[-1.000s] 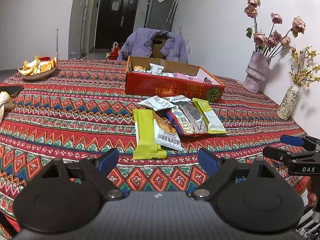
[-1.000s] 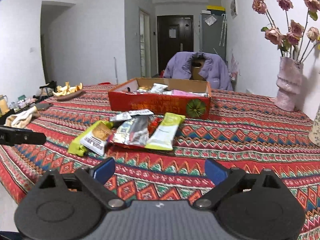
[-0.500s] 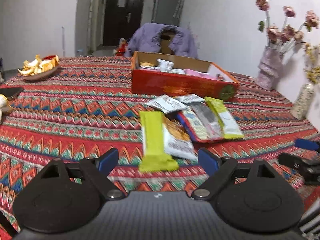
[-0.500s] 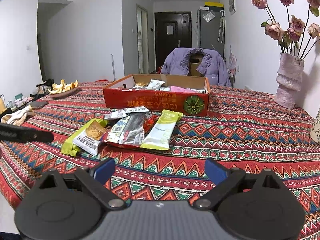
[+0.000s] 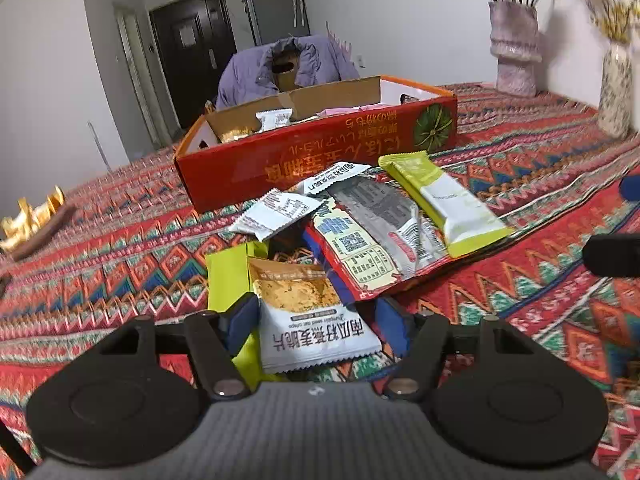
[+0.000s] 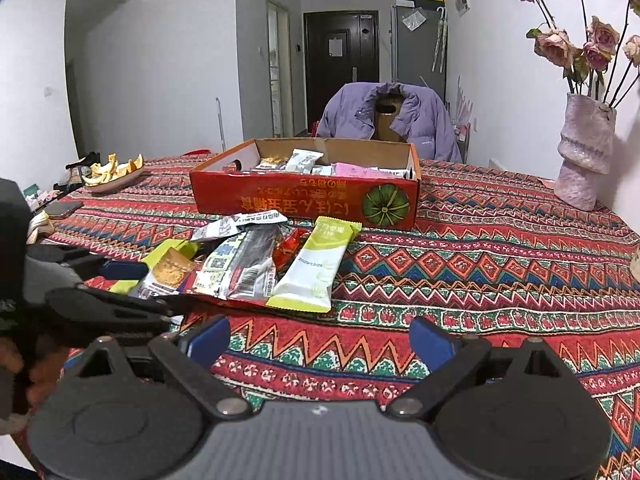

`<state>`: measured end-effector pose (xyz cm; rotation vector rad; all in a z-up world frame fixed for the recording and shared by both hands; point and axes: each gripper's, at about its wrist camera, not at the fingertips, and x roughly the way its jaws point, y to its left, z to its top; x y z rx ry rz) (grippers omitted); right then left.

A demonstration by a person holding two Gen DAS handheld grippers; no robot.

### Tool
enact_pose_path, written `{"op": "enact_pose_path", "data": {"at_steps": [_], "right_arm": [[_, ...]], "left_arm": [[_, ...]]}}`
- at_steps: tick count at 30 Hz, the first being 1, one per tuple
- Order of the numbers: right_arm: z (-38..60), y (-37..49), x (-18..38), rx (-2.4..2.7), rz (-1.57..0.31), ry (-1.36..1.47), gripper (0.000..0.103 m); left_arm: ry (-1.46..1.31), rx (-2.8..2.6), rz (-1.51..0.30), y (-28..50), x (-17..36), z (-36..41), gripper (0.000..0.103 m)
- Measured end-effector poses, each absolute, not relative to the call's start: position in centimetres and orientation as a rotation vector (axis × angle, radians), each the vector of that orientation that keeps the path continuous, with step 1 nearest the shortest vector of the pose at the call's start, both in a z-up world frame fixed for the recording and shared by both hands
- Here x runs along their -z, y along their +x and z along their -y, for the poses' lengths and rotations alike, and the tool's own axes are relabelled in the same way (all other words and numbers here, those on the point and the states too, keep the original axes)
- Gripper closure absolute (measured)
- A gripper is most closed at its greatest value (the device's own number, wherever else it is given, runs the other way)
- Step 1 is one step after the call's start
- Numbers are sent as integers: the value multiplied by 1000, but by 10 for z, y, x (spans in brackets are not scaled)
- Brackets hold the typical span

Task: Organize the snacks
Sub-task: 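Grasp a white oat crisp packet with the left tool while the right tool grasps a yellow-green bar, then carry the held oat crisp packet and yellow-green bar over the cardboard box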

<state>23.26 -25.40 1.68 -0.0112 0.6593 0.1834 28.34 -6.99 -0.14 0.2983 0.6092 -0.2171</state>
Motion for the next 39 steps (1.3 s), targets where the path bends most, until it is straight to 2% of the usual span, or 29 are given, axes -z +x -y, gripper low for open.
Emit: {"op": "enact_pose_path", "data": {"at_steps": [5, 8, 9, 21, 22, 23, 24, 25, 27, 33, 39], "right_arm": [[252, 245, -11, -186, -684, -8, 7], [249, 251, -11, -197, -683, -8, 7], [248, 253, -12, -202, -679, -6, 7], [241, 323, 2, -228, -675, -5, 10], [243, 332, 5, -221, -669, 5, 11], [246, 342, 10, -219, -675, 32, 14], [250, 354, 15, -221, -699, 66, 21], [253, 363, 20, -224, -717, 91, 26], [257, 376, 30, -236, -737, 129, 28], [264, 380, 36, -248, -720, 213, 39], [278, 365, 39, -234, -708, 311, 45]], "left_arm": [[370, 195, -587, 285, 10, 78, 38], [336, 196, -605, 287, 4, 76, 49], [285, 223, -631, 287, 1, 74, 50], [91, 249, -706, 307, 6, 62, 40], [89, 246, -702, 309, 7, 64, 41], [92, 243, -697, 309, 7, 65, 45], [102, 235, -687, 307, 7, 66, 55], [115, 236, -685, 305, 6, 67, 56], [124, 239, -687, 300, 5, 67, 59], [98, 276, -716, 272, -7, 52, 62], [78, 261, -684, 248, -23, 43, 62]]}}
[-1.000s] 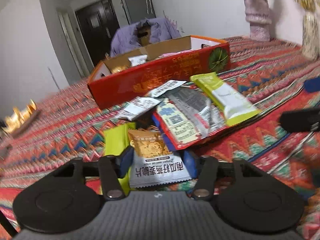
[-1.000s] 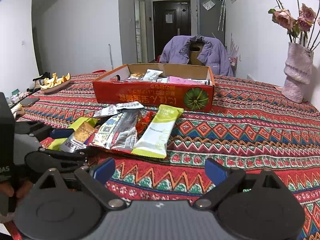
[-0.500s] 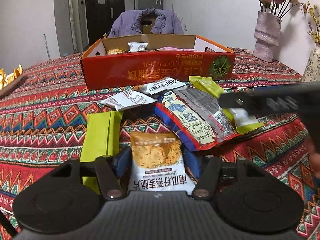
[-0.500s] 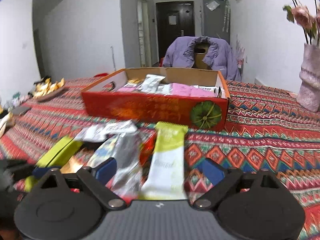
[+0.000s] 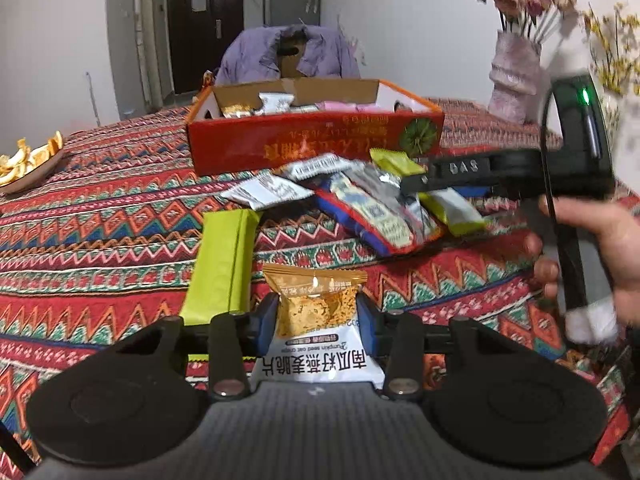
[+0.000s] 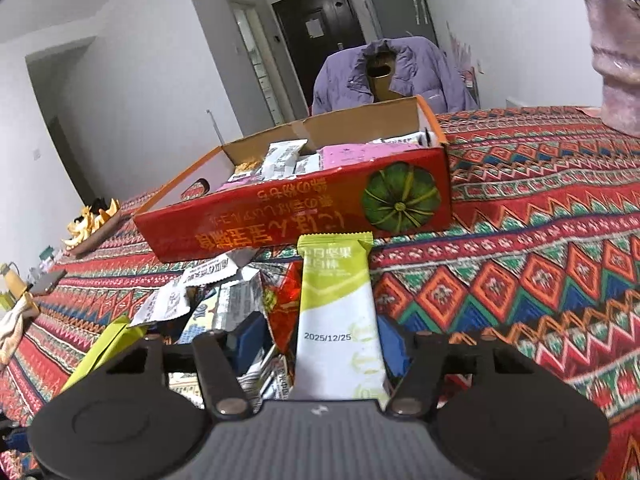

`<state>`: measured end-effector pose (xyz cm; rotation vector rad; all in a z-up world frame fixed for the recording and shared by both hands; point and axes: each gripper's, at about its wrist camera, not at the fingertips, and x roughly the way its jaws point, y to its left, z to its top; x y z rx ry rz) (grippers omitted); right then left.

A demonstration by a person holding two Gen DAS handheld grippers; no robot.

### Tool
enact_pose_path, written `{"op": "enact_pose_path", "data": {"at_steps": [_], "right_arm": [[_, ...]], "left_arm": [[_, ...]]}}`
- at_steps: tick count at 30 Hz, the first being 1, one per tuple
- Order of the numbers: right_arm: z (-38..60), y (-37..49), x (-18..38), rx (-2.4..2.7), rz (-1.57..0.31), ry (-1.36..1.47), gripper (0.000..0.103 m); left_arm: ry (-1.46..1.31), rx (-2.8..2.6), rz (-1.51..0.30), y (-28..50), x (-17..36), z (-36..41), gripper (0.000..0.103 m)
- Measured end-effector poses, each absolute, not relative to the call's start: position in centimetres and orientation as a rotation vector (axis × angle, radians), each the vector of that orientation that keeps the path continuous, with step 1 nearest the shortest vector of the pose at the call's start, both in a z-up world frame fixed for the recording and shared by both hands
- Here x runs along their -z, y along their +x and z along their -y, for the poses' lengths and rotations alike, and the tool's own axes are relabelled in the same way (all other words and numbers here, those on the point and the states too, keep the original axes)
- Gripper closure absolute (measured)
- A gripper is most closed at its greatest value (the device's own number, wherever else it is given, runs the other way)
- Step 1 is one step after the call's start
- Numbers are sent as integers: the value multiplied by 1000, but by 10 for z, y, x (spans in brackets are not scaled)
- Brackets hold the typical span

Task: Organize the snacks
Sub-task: 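Carry the held oat crisp packet and yellow-green bar over the cardboard box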

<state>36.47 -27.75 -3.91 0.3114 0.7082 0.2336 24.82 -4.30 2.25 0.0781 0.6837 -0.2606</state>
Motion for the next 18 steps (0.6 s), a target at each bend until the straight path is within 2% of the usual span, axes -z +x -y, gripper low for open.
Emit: {"op": "enact_pose_path", "data": {"at_steps": [2, 8, 10, 14, 18], "right_arm": [[287, 362, 40, -232, -711, 379, 49], [270, 362, 40, -219, -708, 208, 53], [274, 360, 37, -226, -700, 255, 62], [296, 354, 45, -218, -707, 405, 64], [299, 330, 37, -188, -700, 296, 63]], "left_arm": [[60, 254, -669, 243, -30, 40, 62], [54, 231, -622, 229, -45, 39, 62], [49, 227, -611, 223, -48, 38, 62], [47, 208, -597, 214, -52, 36, 62], [51, 197, -589, 208, -54, 35, 62]]}}
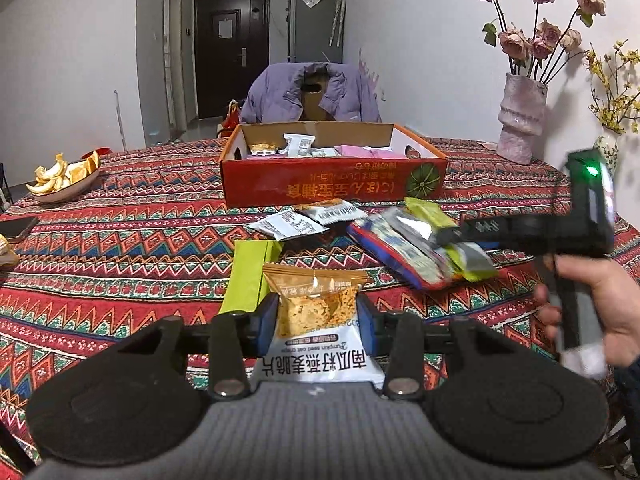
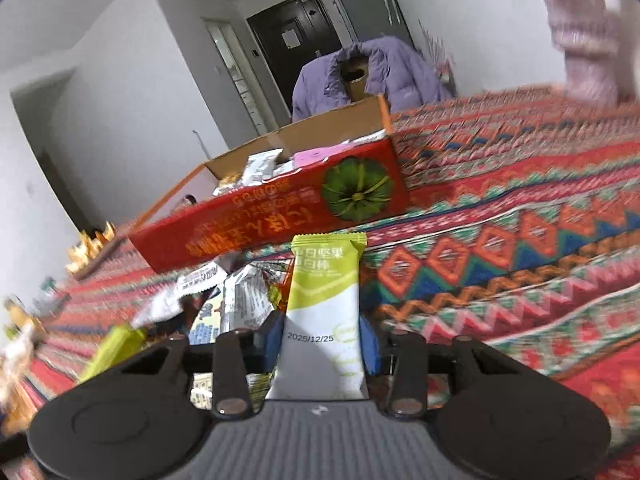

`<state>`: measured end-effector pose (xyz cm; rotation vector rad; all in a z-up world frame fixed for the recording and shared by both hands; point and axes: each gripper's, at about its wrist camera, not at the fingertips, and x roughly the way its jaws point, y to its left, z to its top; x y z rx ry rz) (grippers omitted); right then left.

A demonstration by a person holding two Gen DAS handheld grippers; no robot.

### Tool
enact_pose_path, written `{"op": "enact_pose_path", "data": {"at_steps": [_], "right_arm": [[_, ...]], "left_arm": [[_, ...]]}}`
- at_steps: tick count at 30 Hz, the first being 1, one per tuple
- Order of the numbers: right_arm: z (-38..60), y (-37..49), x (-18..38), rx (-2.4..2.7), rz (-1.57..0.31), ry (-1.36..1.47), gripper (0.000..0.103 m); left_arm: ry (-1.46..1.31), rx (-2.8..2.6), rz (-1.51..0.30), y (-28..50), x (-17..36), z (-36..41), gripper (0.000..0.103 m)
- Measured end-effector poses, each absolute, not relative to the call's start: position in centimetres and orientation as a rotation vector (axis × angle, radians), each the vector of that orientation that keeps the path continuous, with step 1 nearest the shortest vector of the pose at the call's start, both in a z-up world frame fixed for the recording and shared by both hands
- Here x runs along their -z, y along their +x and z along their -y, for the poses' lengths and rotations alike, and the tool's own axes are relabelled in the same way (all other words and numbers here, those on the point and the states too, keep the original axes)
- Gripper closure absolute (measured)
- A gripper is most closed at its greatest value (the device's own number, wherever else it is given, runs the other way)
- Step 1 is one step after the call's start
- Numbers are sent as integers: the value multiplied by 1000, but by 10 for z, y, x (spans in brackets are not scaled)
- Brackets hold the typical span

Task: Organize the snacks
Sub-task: 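Carry the held oat crisp packet and yellow-green bar over the cardboard box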

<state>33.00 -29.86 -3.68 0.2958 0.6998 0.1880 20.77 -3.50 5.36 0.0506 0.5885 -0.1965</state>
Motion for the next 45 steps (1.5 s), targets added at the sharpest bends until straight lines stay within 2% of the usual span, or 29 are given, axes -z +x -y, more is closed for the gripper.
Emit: {"op": "enact_pose_path", "data": {"at_steps": [5, 10, 15, 21, 25, 33, 45], "right_arm": [[313, 284, 31, -215, -711, 278, 58], [332, 248, 30, -226, -712, 395, 52], [322, 258, 17, -164, -665, 285, 52], [298, 289, 28, -134, -699, 124, 53], [304, 291, 35, -118, -712, 142, 61], [321, 277, 29, -81, -732, 86, 65], [312, 299, -34, -204, -615, 121, 68]], "left_arm": [[50, 205, -583, 205, -54, 38, 62], [53, 227, -587, 206, -51, 45, 62], [58, 241, -589, 212, -51, 51, 62], [60, 233, -593, 220, -52, 49, 62], [53, 214, -607, 228, -50, 45, 62], [40, 235, -621, 244, -48, 46, 62], [-7, 264, -589, 317, -76, 31, 62]]}}
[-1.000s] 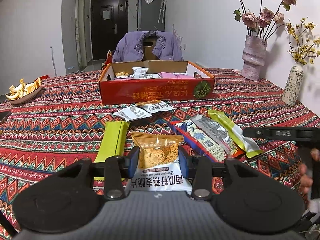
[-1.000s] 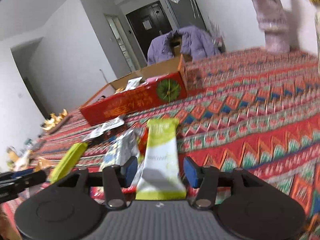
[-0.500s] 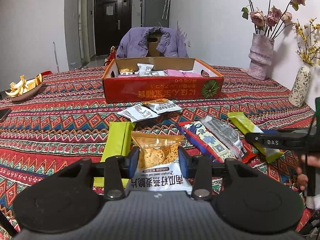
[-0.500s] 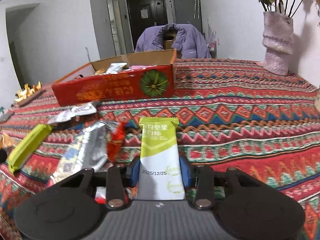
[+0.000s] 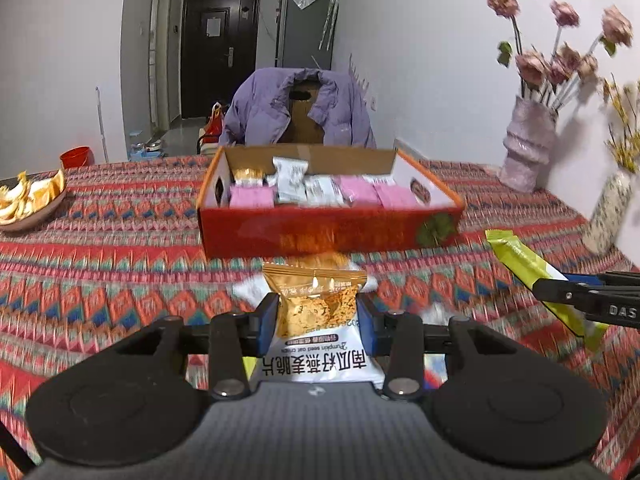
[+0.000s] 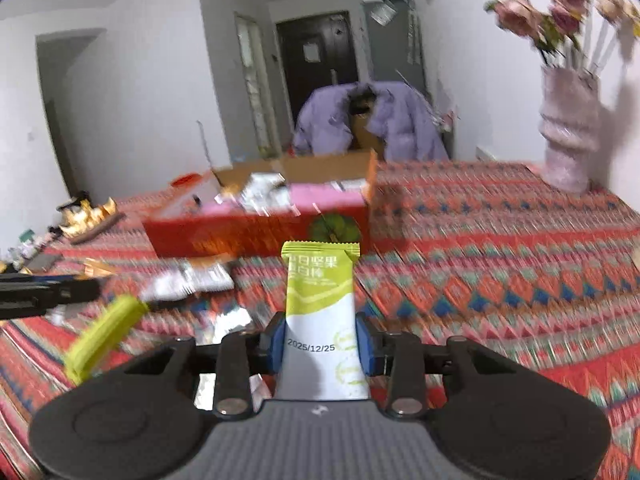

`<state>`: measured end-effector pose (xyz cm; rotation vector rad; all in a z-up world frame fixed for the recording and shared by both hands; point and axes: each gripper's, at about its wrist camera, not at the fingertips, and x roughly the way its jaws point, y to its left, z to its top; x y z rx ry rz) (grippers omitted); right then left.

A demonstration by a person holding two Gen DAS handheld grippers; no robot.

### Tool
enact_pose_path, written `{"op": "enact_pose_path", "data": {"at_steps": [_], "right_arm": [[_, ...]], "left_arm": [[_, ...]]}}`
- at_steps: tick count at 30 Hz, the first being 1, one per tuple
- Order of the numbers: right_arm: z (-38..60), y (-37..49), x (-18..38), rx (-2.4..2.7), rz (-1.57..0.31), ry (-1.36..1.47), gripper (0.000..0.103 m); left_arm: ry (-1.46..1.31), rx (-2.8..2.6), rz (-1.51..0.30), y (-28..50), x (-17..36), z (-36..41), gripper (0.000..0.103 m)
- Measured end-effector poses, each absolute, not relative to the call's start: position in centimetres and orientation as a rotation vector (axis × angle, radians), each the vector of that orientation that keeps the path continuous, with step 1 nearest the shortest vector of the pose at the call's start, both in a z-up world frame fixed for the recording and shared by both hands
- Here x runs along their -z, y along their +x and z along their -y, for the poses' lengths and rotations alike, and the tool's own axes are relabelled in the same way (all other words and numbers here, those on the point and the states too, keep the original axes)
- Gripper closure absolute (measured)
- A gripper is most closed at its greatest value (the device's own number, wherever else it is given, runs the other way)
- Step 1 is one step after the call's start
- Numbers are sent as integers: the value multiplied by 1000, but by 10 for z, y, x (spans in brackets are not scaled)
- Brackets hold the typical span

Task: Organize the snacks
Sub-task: 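Carry the held oat crisp packet and yellow-green bar over the cardboard box, then open both tools to drop the packet and bar into the box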

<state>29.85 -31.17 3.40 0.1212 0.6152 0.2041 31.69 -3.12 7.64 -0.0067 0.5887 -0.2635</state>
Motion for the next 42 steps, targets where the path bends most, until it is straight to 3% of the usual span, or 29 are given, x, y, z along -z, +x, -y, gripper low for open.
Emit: {"op": "enact_pose_path", "data": {"at_steps": [10, 16, 19, 21, 26, 28, 30, 39, 42], "right_arm": [[251, 455, -62, -341, -593, 163, 68], [218, 554, -32, -329, -703, 311, 68], [200, 574, -10, -306, -746, 325, 67], [193, 581, 2, -296, -769, 351, 65], [185, 587, 17, -312, -824, 401, 61], [185, 583, 15, -344, -819, 404, 49], [188, 581, 11, -341, -805, 402, 43], [210, 547, -34, -299, -755, 194, 41], [222, 528, -52, -262, -736, 90, 33]], "left_arm": [[-16, 248, -529, 452, -111, 29, 62], [16, 188, -596, 529, -83, 30, 61], [4, 186, -615, 538, -60, 22, 54], [-31, 211, -634, 541, -52, 14, 31], [-39, 213, -601, 535, -56, -4, 29], [-48, 203, -601, 533, -60, -10, 27], [-54, 187, -606, 532, -63, -13, 27], [-28, 176, -627, 513, -82, -14, 22], [-10, 189, -616, 498, -95, -11, 17]]}}
